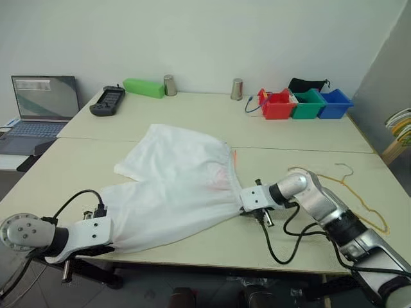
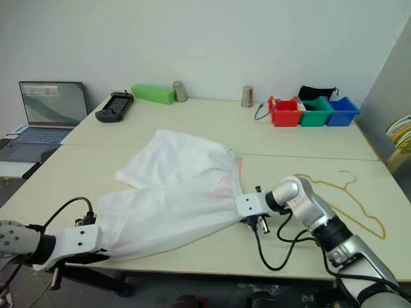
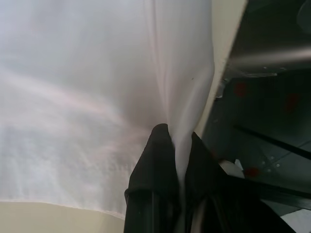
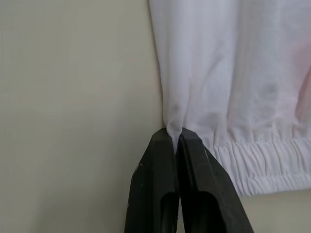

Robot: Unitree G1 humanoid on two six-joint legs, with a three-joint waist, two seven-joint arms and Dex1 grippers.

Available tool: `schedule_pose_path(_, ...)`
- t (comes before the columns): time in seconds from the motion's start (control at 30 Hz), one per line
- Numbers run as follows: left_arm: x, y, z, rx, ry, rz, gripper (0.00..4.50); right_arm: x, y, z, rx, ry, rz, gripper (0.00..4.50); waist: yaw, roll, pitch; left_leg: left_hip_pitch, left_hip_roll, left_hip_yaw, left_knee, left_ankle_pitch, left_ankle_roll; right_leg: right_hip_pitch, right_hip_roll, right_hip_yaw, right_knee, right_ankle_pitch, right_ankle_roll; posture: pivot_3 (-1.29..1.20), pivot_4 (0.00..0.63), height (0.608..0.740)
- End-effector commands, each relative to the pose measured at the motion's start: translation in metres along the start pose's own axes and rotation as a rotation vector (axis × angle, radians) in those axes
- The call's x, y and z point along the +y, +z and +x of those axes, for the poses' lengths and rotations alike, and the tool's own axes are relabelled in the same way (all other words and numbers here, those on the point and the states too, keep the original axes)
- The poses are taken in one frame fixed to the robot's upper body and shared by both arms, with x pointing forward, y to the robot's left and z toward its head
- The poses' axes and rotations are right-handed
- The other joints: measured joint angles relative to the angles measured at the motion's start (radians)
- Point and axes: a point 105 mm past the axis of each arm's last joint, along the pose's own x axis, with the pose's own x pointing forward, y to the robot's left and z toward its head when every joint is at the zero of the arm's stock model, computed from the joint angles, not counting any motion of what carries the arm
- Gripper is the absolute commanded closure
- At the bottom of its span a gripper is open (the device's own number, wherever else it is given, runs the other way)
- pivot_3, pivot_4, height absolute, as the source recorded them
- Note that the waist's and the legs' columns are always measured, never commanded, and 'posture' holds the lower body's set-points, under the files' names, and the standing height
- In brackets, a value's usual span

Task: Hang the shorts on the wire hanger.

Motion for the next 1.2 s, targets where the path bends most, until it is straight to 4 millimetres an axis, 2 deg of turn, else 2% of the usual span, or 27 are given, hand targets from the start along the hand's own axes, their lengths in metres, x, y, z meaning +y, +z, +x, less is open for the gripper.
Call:
schedule_pose_path(0.03, -0.015, 0.013, 0.0, -0.047, -0.122, -0.01, 4.5, 0.035, -0.013, -0.026, 0.054, 0.124, 0.098, 4.48, -0.002, 0.0, 0.0, -0.001, 0.0, 0.0, 0.0, -0.001, 0.0, 0.0, 0.0, 0.0, -0.001, 0.0, 0.001, 0.09, 0.05, 0.74)
schedule_pose_path(0.27, -0.032, 0.047, -0.004, -0.173, -0.309, 0.024, 4.5, 0.078, 0.004, -0.053, 0.02, 0.248, 0.144, 4.48, -0.02, 0.002, 0.001, 0.0, 0.001, 0.001, 0.001, -0.001, 0.0, 0.0, 0.0, 0.001, -0.003, -0.001, -0.001, 0.04, 0.042, 0.74)
schedule_pose_path(0.43, -0.026, 0.05, 0.006, -0.173, -0.368, 0.084, 4.5, 0.113, 0.012, -0.066, 0.004, 0.345, 0.219, 4.48, -0.032, 0.004, -0.003, 0.0, 0.0, 0.001, 0.002, -0.001, 0.0, 0.001, 0.001, 0.001, -0.004, -0.001, 0.0, -0.01, 0.04, 0.74)
schedule_pose_path(0.5, -0.025, 0.051, 0.008, -0.183, -0.396, 0.09, 4.5, 0.117, 0.015, -0.069, -0.01, 0.36, 0.243, 4.48, -0.04, 0.006, -0.004, 0.0, 0.0, 0.001, 0.001, -0.001, 0.0, 0.001, 0.001, 0.002, -0.005, 0.0, 0.0, -0.02, 0.039, 0.74)
schedule_pose_path(0.57, -0.02, 0.054, 0.01, -0.196, -0.409, 0.08, 4.5, 0.11, 0.016, -0.07, -0.026, 0.331, 0.267, 4.48, -0.055, 0.005, -0.004, 0.0, 0.0, 0.001, 0.002, -0.001, 0.0, 0.001, 0.001, 0.002, -0.005, 0.0, 0.001, -0.03, 0.043, 0.74)
schedule_pose_path(0.67, 0.0, 0.057, 0.01, -0.219, -0.415, 0.064, 4.5, 0.074, 0.015, -0.07, -0.074, 0.234, 0.327, 4.48, -0.081, 0.005, -0.005, 0.0, 0.001, 0.001, 0.002, -0.001, 0.0, 0.001, 0.001, 0.002, -0.005, 0.0, 0.001, -0.04, 0.039, 0.74)
schedule_pose_path(0.7, 0.017, 0.058, 0.012, -0.222, -0.378, 0.067, 4.27, 0.053, 0.013, -0.071, -0.087, 0.173, 0.356, 4.5, -0.089, 0.005, -0.005, 0.0, 0.001, 0.001, 0.005, -0.001, 0.001, 0.002, 0.002, 0.002, -0.004, 0.001, 0.002, -0.04, 0.037, 0.74)
schedule_pose_path(0.73, 0.046, 0.061, 0.013, -0.224, -0.298, 0.053, 4.12, 0.022, 0.007, -0.074, -0.099, 0.086, 0.383, 4.5, -0.096, 0.005, -0.005, 0.0, 0.002, 0.001, 0.005, -0.001, 0.001, 0.002, 0.003, 0.002, -0.005, 0.002, 0.003, -0.04, 0.033, 0.74)
schedule_pose_path(0.77, 0.066, 0.064, 0.014, -0.225, -0.249, 0.043, 3.96, 0.001, 0.005, -0.077, -0.107, 0.033, 0.402, 4.5, -0.102, 0.007, -0.008, 0.0, 0.001, 0.0, 0.006, -0.001, 0.001, 0.003, 0.003, 0.002, -0.005, 0.002, 0.004, -0.04, 0.033, 0.74)
schedule_pose_path(0.8, 0.099, 0.07, 0.012, -0.233, -0.143, 0.038, 3.78, -0.032, -0.002, -0.083, -0.092, -0.07, 0.403, 4.5, -0.11, 0.007, -0.007, 0.005, 0.001, -0.002, 0.01, -0.001, 0.001, 0.01, 0.004, 0.002, -0.005, 0.004, 0.004, -0.04, 0.019, 0.74)
schedule_pose_path(0.83, 0.142, 0.079, 0.004, -0.232, 0.032, 0.02, 3.58, -0.075, -0.011, -0.098, -0.052, -0.237, 0.387, 4.5, -0.113, 0.007, -0.008, 0.002, 0.001, -0.005, 0.013, -0.001, 0.001, 0.01, 0.006, 0.001, -0.006, 0.004, 0.004, -0.04, 0.019, 0.74)
schedule_pose_path(0.87, 0.183, 0.09, -0.011, -0.221, 0.247, 0.016, 3.36, -0.122, -0.017, -0.121, 0.004, -0.472, 0.371, 4.5, -0.115, 0.006, -0.009, 0.0, 0.0, -0.007, 0.015, 0.0, 0.002, 0.012, 0.007, 0.001, -0.006, 0.01, 0.005, -0.04, 0.01, 0.74)
schedule_pose_path(0.9, 0.208, 0.098, -0.023, -0.211, 0.386, 0.016, 3.2, -0.15, -0.018, -0.139, 0.043, -0.621, 0.357, 4.5, -0.118, 0.006, -0.008, 0.0, 0.0, -0.008, 0.016, 0.0, 0.002, 0.012, 0.007, 0.001, -0.007, 0.013, 0.009, -0.04, 0.0, 0.74)
schedule_pose_path(0.93, 0.244, 0.11, -0.055, -0.19, 0.667, 0.01, 2.96, -0.186, -0.015, -0.176, 0.134, -0.906, 0.29, 4.5, -0.119, 0.006, -0.009, -0.002, 0.0, -0.008, 0.016, 0.0, 0.002, 0.01, 0.007, 0.001, -0.008, 0.015, 0.011, -0.04, 0.0, 0.74)
schedule_pose_path(0.97, 0.262, 0.118, -0.08, -0.176, 0.848, 0.009, 2.78, -0.203, -0.009, -0.202, 0.188, -1.087, 0.234, 4.5, -0.122, 0.006, -0.011, -0.006, 0.0, -0.008, 0.015, 0.0, 0.002, 0.007, 0.006, 0.002, -0.009, 0.018, 0.008, -0.04, 0.0, 0.74)
schedule_pose_path(1.0, 0.277, 0.123, -0.107, -0.152, 1.031, 0.005, 2.6, -0.216, 0.001, -0.228, 0.228, -1.253, 0.169, 4.5, -0.127, 0.006, -0.011, -0.014, -0.001, -0.008, 0.015, 0.0, 0.002, -0.001, 0.005, 0.002, -0.009, 0.019, 0.006, -0.04, 0.0, 0.74)
schedule_pose_path(1.03, 0.288, 0.131, -0.152, -0.157, 1.252, -0.003, 2.41, -0.227, 0.024, -0.256, 0.165, -1.435, 0.128, 4.5, -0.127, 0.005, -0.012, -0.018, -0.001, -0.007, 0.016, -0.001, -0.001, -0.006, 0.003, 0.002, -0.007, 0.017, 0.007, -0.04, 0.0, 0.74)
schedule_pose_path(1.07, 0.291, 0.136, -0.187, -0.171, 1.409, -0.012, 2.41, -0.232, 0.041, -0.275, 0.108, -1.545, 0.101, 4.5, -0.127, 0.004, -0.012, -0.032, -0.001, -0.007, 0.015, 0.0, -0.004, -0.021, 0.001, 0.003, -0.007, 0.017, 0.006, -0.03, 0.0, 0.74)
schedule_pose_path(1.1, 0.291, 0.141, -0.216, -0.178, 1.531, -0.008, 2.41, -0.235, 0.056, -0.286, 0.08, -1.618, 0.056, 4.5, -0.128, 0.005, -0.013, -0.043, -0.002, -0.004, 0.015, 0.001, -0.005, -0.036, -0.002, 0.002, -0.005, 0.016, 0.006, -0.03, 0.0, 0.74)
schedule_pose_path(1.17, 0.288, 0.147, -0.241, -0.179, 1.628, 0.021, 2.41, -0.237, 0.072, -0.296, 0.059, -1.688, -0.018, 4.5, -0.137, 0.004, -0.013, -0.054, -0.002, -0.002, 0.014, 0.001, -0.007, -0.05, -0.007, 0.001, -0.002, 0.016, 0.006, -0.02, 0.0, 0.74)
schedule_pose_path(1.2, 0.286, 0.149, -0.25, -0.173, 1.656, 0.053, 2.41, -0.238, 0.079, -0.295, 0.055, -1.703, -0.071, 4.5, -0.139, 0.006, -0.014, -0.055, -0.002, 0.0, 0.013, 0.001, -0.007, -0.052, -0.008, 0.0, -0.002, 0.015, 0.006, 0.0, 0.0, 0.74)
